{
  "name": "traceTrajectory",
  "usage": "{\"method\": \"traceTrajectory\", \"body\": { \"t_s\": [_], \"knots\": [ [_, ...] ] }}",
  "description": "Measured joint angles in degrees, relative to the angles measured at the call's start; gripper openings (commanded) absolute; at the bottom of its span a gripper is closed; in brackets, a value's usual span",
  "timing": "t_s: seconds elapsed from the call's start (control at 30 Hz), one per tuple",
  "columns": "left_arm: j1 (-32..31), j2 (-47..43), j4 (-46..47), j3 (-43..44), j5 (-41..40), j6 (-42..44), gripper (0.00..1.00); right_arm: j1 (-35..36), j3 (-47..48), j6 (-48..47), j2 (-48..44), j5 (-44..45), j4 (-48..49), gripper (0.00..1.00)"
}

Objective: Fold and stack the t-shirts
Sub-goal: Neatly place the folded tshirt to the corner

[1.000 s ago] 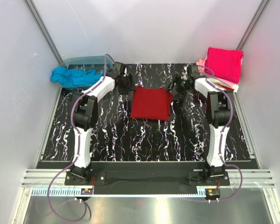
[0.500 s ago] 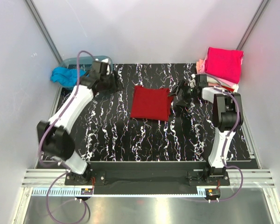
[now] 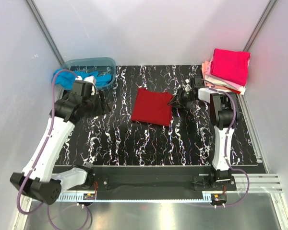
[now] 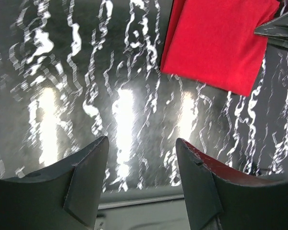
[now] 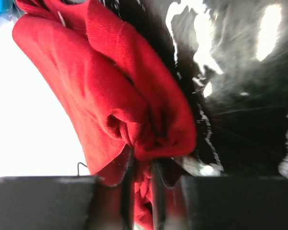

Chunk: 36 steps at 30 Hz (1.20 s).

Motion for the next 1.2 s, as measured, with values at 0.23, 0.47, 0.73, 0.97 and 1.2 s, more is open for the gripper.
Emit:
{"method": "traceTrajectory", "body": {
  "t_s": [0.23,0.47,0.73,0.97,1.2],
  "knots": [
    [0.0,-7.74,-7.54,0.68,-5.18,3.45,0.68,0.83,3.23,-2.16,0.31,1.2,-5.22,0.0],
    [0.0,-17.11,-3.78,-10.93,-4.92,5.38,0.72,0.11,18.71,-12.13,-0.57,13.4,-22.1,0.0],
    [0.0,-21.53,-1.75,-17.57,-3.91,4.87,0.71,-3.15,35.65,-23.12,-2.82,28.83,-35.17,0.0],
    [-0.22,-25.46,-4.0,-17.16,-4.09,5.18,0.77,-4.98,46.42,-30.05,-2.71,38.32,-41.68,0.0],
    [-0.37,-31.54,-3.23,-19.8,-2.64,5.18,0.81,-5.73,60.02,-33.92,-2.16,41.4,-45.27,0.0]
  ]
}}
